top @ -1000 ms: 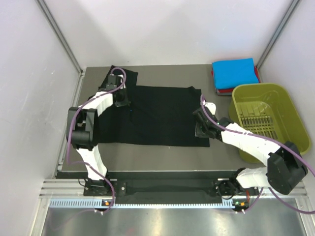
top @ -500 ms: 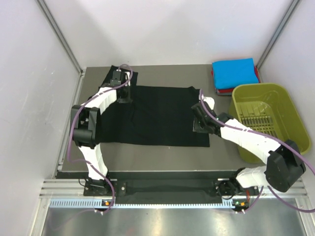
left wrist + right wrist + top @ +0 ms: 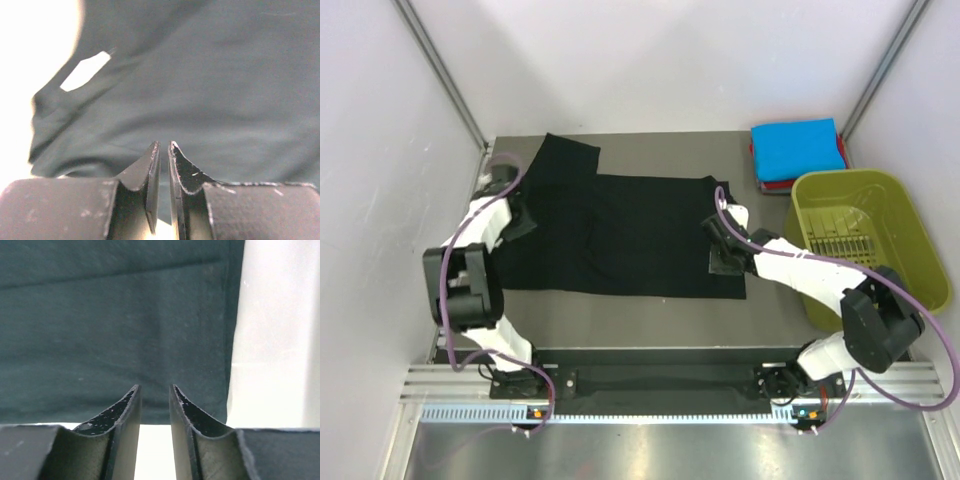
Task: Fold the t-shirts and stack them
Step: Fold the tshirt
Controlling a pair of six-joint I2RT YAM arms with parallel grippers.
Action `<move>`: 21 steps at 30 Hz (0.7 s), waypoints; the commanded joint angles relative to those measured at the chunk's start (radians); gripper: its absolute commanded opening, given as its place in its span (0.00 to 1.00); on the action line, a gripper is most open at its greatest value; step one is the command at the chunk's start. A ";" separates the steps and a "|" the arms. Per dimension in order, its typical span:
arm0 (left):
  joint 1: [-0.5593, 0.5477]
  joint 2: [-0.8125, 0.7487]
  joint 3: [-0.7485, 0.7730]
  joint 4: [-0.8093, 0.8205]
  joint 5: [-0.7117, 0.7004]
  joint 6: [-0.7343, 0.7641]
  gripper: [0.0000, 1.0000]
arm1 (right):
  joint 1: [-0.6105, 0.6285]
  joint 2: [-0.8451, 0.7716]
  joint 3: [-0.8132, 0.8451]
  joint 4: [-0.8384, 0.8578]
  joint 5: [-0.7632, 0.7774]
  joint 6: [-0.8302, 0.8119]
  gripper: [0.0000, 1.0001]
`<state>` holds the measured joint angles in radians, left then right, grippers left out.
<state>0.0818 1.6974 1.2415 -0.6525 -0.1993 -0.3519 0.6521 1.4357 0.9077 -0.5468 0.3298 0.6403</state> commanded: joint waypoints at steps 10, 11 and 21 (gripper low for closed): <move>0.177 0.010 -0.218 0.094 -0.293 -0.119 0.17 | 0.000 0.061 -0.136 0.039 0.103 0.073 0.27; 0.188 0.036 -0.203 0.079 -0.298 -0.127 0.16 | -0.002 0.060 -0.147 0.039 0.116 0.076 0.26; 0.234 0.220 -0.126 0.060 -0.477 -0.125 0.17 | 0.000 -0.006 -0.242 0.042 0.160 0.105 0.26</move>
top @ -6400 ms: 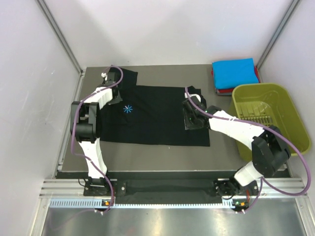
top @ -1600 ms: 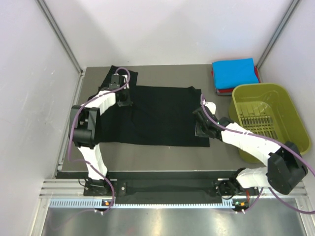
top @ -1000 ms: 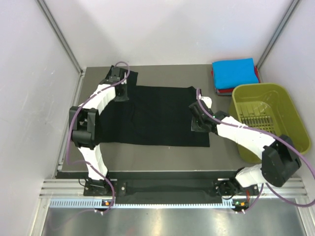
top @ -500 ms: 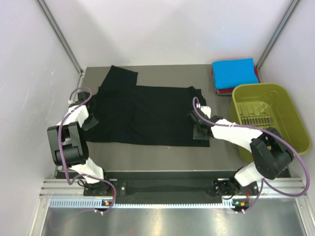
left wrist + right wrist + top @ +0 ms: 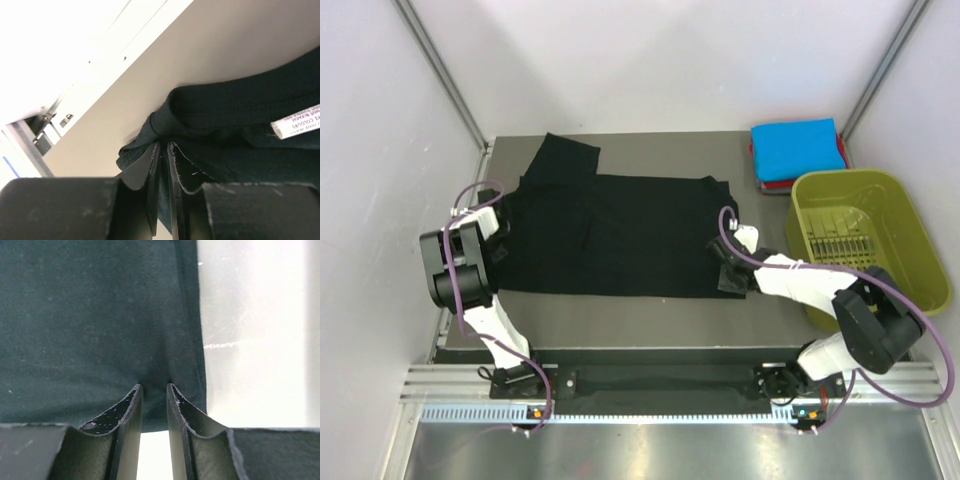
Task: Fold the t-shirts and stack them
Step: Fold the tshirt
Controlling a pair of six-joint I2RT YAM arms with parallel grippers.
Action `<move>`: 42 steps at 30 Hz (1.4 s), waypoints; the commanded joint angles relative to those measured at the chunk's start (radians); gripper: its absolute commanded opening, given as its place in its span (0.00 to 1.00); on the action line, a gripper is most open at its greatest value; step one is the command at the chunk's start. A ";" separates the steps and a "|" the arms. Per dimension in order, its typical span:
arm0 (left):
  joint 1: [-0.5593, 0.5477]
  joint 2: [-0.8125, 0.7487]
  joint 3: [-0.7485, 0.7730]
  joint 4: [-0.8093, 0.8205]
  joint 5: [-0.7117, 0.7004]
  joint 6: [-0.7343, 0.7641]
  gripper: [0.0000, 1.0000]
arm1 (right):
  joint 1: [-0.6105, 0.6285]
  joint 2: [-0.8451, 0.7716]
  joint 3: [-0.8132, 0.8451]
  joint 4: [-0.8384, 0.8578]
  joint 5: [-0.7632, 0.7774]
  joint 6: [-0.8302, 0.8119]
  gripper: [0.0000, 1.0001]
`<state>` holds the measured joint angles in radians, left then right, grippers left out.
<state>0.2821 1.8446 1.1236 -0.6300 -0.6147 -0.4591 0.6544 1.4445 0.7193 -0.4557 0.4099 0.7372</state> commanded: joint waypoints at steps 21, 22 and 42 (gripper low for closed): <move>0.023 -0.024 0.476 0.102 0.650 0.106 0.35 | -0.099 -0.110 0.314 -0.069 -0.106 -0.361 0.36; 0.025 -0.003 0.487 0.128 0.715 0.114 0.37 | -0.117 -0.070 0.348 -0.066 -0.114 -0.380 0.35; 0.023 0.634 1.067 0.271 0.869 0.143 0.49 | -0.398 0.760 1.332 -0.189 -0.263 -0.610 0.29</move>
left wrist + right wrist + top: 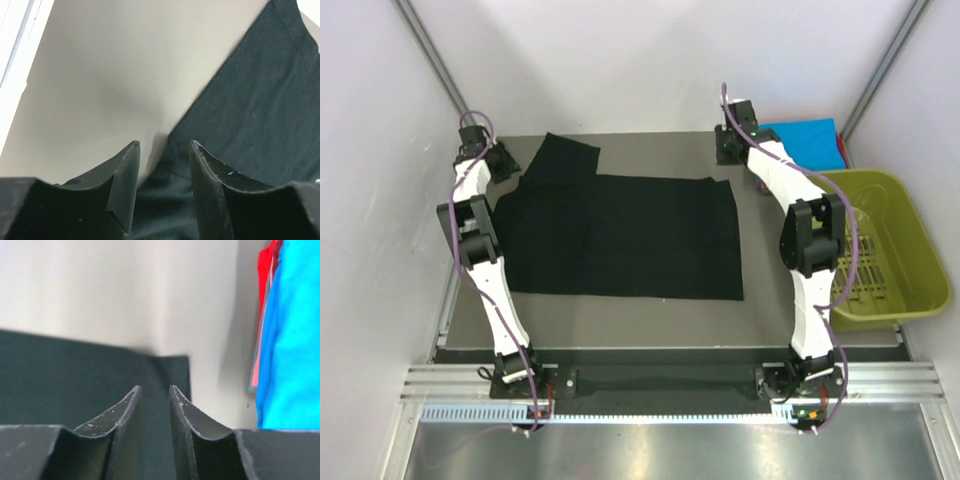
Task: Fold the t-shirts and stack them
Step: Fold the tshirt
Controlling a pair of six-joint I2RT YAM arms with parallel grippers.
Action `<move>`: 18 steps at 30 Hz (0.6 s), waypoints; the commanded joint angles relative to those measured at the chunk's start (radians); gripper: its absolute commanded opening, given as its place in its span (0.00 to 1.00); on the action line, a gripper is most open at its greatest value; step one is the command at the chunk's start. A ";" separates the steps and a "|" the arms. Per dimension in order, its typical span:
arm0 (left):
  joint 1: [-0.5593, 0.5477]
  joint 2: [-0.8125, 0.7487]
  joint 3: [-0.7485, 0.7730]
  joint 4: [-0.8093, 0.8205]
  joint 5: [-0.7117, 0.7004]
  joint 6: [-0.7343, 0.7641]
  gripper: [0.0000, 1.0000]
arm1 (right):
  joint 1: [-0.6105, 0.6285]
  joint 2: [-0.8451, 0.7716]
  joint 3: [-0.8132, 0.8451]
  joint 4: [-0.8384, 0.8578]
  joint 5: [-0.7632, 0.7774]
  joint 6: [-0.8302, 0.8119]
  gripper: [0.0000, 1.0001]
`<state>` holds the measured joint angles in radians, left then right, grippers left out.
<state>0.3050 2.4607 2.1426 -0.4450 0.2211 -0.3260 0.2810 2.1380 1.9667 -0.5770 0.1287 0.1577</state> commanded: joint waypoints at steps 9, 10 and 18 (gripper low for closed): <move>-0.001 0.095 0.065 0.124 -0.002 0.047 0.51 | -0.077 0.210 0.130 0.008 -0.009 -0.055 0.37; -0.003 0.098 0.065 0.129 -0.003 0.048 0.51 | -0.080 0.236 0.145 0.008 -0.009 -0.058 0.37; -0.001 0.116 0.066 0.146 -0.011 0.056 0.50 | -0.086 0.315 0.218 -0.006 -0.017 -0.075 0.36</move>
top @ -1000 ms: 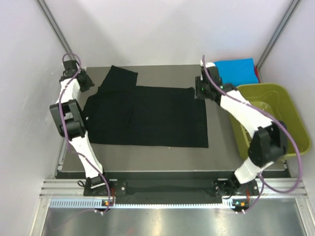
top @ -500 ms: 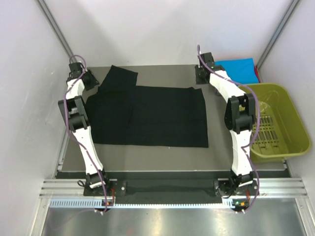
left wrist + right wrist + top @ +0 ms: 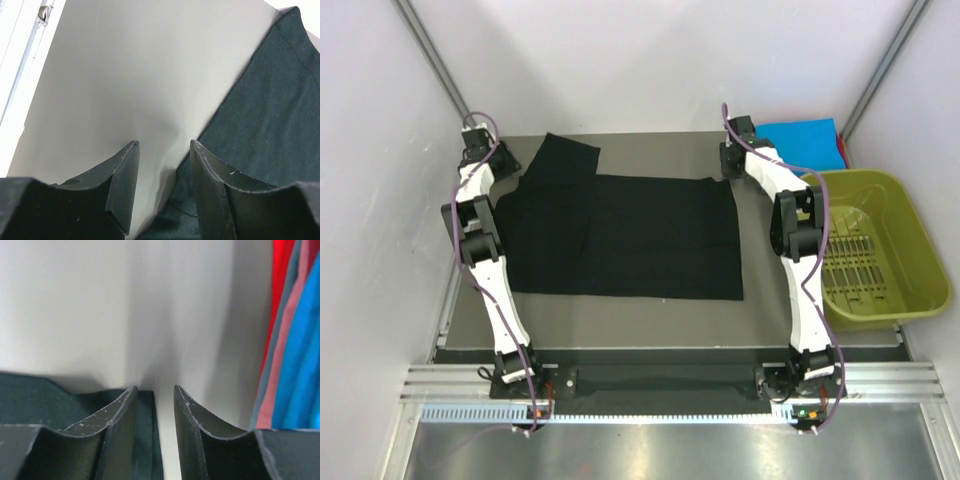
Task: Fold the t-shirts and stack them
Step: Fold the tshirt
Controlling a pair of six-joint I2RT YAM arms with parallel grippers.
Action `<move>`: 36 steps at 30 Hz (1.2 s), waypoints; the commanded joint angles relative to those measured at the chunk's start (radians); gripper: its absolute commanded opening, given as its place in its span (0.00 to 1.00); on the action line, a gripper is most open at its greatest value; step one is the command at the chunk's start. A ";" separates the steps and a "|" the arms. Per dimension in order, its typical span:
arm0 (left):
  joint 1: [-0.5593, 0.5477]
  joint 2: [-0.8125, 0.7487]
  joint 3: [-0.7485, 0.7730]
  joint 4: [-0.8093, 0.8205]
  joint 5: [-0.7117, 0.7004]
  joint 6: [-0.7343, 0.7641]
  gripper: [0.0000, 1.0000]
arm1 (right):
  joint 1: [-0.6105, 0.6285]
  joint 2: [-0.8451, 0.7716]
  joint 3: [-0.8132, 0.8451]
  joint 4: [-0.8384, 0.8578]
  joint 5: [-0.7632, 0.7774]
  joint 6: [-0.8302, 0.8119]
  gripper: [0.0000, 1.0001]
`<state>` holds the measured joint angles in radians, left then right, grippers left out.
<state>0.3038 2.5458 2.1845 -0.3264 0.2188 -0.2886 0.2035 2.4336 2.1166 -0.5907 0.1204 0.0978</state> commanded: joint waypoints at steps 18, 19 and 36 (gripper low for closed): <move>-0.005 0.028 0.023 0.098 0.034 -0.055 0.50 | -0.049 0.070 0.112 -0.072 -0.094 0.017 0.25; -0.003 0.028 0.023 0.101 0.033 -0.057 0.50 | -0.049 0.070 0.111 -0.073 -0.097 0.019 0.22; -0.003 0.037 0.043 0.118 0.039 -0.072 0.51 | -0.072 0.012 0.106 -0.006 -0.116 0.066 0.00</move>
<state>0.3012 2.5622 2.1864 -0.2581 0.2466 -0.3477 0.1493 2.4908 2.1944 -0.6304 0.0109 0.1547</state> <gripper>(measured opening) 0.506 0.006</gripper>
